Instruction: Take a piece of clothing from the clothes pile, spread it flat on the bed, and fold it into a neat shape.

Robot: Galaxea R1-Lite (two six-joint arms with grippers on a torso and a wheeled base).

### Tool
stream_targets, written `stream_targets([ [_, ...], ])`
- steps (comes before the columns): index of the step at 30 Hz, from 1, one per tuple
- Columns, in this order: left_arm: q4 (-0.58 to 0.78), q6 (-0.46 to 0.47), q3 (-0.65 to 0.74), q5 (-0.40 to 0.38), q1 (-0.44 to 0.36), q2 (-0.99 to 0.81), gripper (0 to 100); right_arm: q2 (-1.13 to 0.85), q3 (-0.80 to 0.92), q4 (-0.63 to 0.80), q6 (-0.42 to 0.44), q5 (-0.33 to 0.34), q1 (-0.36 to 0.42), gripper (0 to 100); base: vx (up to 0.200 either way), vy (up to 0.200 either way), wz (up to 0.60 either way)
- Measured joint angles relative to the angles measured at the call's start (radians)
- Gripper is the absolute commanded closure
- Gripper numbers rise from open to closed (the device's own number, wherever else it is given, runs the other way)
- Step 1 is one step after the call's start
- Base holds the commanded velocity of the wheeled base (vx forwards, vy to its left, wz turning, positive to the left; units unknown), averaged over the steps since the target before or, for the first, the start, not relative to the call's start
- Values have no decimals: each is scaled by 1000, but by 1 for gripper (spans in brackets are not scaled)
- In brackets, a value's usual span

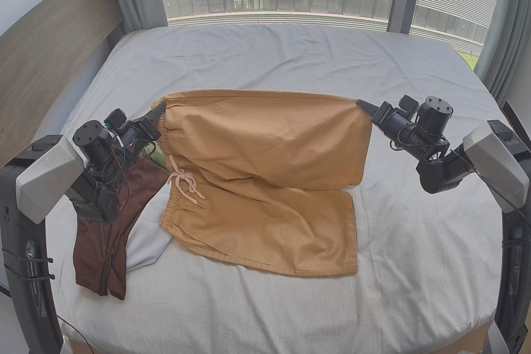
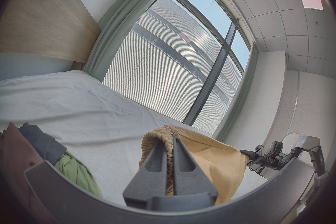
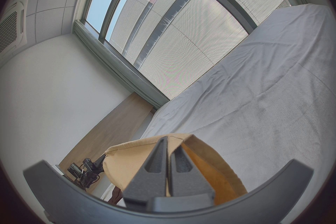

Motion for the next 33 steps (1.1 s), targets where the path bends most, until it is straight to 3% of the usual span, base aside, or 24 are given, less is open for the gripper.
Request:
stream_targets([
  [10,8,-4,-154,30,-3,100,100,106,-174,65,-4,0,8,100,0,0,0],
  [25,41,-66,-267,51,-2,166,100,230,-407,139,-8,-1,10,100,0,0,0],
  [26,43,-72,-270,51,-1,168,0,237,-419,140,-8,-1,10,100,0,0,0],
  [27,45,-77,-272,51,-1,170,0,245,-432,141,-9,-2,10,100,0,0,0],
  [28,49,-80,-275,51,-1,171,0,253,-442,141,-9,-1,11,0,0,0,0],
  [33,74,-90,-301,50,0,180,0,284,-508,152,-9,-6,11,0,0,0,0],
])
